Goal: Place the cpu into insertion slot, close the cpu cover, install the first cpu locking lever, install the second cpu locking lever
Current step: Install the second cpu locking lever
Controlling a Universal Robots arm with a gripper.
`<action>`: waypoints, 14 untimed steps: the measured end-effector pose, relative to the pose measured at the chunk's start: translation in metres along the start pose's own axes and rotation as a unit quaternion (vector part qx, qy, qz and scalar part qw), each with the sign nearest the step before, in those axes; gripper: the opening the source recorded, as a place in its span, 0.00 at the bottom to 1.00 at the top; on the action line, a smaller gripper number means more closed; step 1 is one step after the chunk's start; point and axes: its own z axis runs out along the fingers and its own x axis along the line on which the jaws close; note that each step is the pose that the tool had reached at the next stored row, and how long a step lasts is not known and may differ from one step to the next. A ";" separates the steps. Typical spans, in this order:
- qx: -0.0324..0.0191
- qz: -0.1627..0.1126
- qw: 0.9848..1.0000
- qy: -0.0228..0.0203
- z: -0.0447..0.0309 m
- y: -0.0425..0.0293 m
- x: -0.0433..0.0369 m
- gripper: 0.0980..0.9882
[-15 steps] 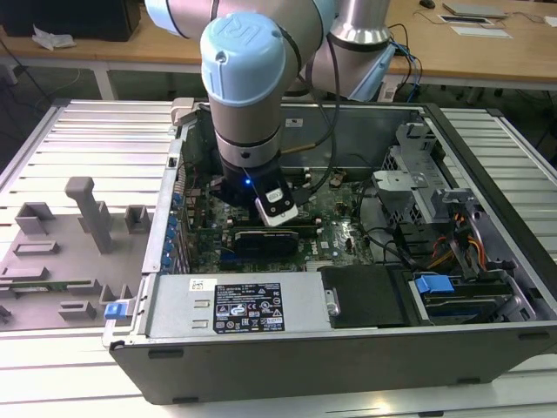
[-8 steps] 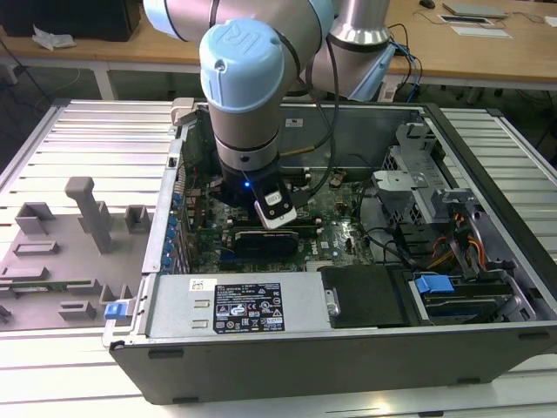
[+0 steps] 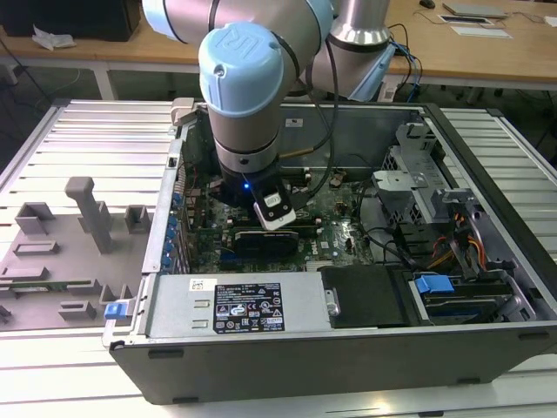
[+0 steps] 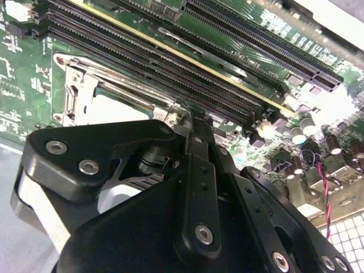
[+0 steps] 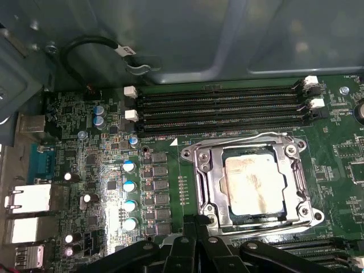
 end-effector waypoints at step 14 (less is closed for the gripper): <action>0.011 0.011 1.000 -0.004 -0.0332 0.0115 -0.0173 0.01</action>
